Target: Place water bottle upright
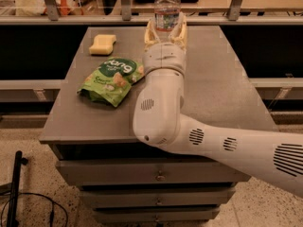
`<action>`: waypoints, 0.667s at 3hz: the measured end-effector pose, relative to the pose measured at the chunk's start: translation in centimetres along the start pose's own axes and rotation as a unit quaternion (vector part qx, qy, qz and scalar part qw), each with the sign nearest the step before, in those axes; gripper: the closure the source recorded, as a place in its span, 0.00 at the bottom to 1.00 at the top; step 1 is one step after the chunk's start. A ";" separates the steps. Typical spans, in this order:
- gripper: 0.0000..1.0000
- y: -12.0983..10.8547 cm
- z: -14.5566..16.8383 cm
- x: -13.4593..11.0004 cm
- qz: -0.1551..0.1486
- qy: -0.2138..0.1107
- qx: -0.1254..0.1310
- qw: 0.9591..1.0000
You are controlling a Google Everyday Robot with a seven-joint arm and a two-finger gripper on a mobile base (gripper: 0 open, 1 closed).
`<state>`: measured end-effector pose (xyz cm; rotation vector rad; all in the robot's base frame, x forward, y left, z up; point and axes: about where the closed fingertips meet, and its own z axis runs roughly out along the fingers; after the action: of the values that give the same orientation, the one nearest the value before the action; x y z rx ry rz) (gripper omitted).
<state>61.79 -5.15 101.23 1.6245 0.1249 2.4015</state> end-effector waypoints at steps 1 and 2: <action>1.00 0.2 -0.6 2.0 -0.002 0.011 -0.006 1.000; 1.00 0.3 -2.6 2.3 0.002 -0.025 -0.009 1.000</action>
Offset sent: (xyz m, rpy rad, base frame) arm -0.0597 0.0009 -0.0132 0.0766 0.1988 -0.0636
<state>58.53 -4.70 102.42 1.6780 0.0922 2.3553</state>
